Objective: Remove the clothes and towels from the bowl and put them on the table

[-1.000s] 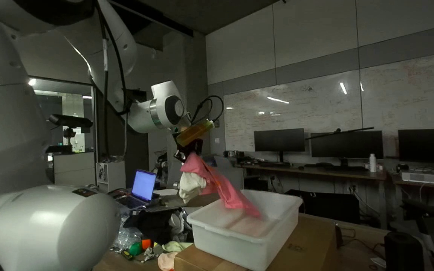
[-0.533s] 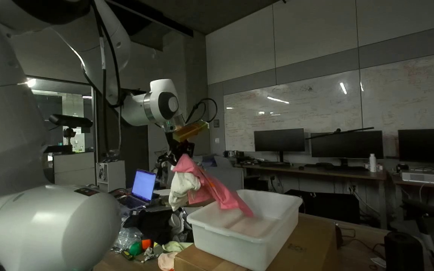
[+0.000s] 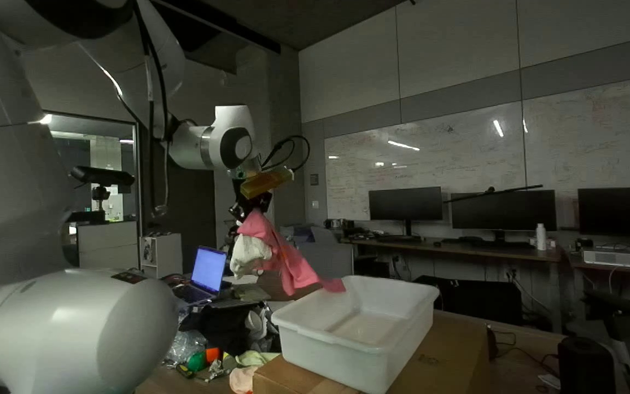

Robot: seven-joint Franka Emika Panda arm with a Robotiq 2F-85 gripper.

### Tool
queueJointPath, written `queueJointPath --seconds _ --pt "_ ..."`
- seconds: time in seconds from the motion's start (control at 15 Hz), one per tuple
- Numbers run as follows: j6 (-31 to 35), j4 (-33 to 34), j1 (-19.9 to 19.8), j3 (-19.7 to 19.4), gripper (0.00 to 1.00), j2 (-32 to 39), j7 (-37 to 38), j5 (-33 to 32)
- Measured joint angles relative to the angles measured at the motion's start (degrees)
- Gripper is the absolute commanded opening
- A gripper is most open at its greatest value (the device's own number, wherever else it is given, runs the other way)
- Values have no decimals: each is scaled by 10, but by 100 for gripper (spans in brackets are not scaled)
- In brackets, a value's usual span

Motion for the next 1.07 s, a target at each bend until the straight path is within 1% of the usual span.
queueJointPath --seconds 0.2,0.27,0.33,0.47,0.53,0.6,0.67,0.93,1.07 --pt "15 3 22 -1 11 1 -30 64" --pt "16 3 26 -1 20 2 -36 75" --pt "16 3 29 -1 43 3 -39 81" --pt "15 3 30 1 47 6 -43 81" --pt "13 3 29 2 53 9 -45 73" --pt "11 3 26 4 62 13 -45 61" --pt "10 3 21 6 69 17 -45 47" --pt "2 3 -13 22 100 29 -31 -32" --pt "2 3 -47 34 100 31 10 -103"
